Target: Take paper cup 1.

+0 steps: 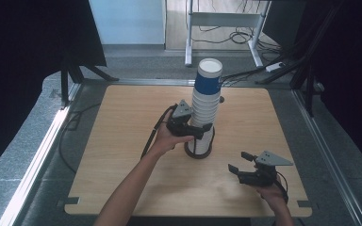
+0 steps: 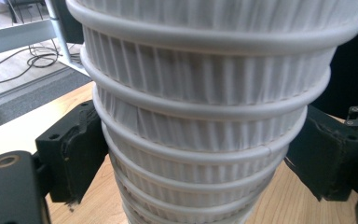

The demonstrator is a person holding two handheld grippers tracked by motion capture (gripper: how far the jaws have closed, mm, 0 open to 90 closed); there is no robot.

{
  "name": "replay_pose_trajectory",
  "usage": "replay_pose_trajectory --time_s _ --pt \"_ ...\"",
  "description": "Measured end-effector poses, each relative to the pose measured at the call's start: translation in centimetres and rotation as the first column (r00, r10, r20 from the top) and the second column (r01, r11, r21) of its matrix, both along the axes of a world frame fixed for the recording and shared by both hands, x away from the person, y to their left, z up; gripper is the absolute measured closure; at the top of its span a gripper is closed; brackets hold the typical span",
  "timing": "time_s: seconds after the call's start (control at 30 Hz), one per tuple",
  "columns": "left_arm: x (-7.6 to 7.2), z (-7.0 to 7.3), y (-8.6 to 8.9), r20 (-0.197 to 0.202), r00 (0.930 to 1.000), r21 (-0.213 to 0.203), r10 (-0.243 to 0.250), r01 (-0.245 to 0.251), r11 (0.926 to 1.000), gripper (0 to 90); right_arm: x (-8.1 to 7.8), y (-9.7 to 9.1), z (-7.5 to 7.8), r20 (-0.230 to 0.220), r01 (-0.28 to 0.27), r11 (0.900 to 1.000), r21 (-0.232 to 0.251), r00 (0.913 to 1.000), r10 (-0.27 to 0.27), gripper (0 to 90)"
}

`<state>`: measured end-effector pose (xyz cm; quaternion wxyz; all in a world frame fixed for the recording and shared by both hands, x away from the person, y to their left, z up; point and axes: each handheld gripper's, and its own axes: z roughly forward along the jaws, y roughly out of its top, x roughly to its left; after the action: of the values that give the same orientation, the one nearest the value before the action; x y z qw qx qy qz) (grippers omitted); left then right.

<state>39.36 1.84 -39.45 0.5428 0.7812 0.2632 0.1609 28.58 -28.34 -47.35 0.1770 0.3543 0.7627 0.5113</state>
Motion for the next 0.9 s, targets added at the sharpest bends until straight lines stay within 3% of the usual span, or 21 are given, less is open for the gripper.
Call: replay_pose_trajectory --time_s 0.17,0.47,0.7,0.9 --pt "0.0 0.2 0.0 -0.001 1.0 0.016 -0.002 0.002 0.9999 12.5 0.1 -0.1 0.8 -0.001 -0.025 0.9967 0.077 0.9997 0.025 22.8" --pt "0.1 0.2 -0.1 -0.005 0.9999 0.018 -0.014 0.014 0.9997 12.6 1.5 0.5 4.6 0.043 -0.086 0.9932 0.078 0.9956 0.083 23.3" --pt "0.1 0.4 -0.1 -0.01 0.9999 0.029 -0.01 0.011 0.9995 12.6 3.3 1.3 9.3 0.086 -0.151 0.9835 0.1 0.986 0.142 23.5" --pt "0.1 0.4 -0.1 -0.008 0.9999 0.027 -0.01 0.01 0.9996 12.7 4.4 2.2 12.0 0.109 -0.189 0.9783 0.085 0.9778 0.179 23.6"
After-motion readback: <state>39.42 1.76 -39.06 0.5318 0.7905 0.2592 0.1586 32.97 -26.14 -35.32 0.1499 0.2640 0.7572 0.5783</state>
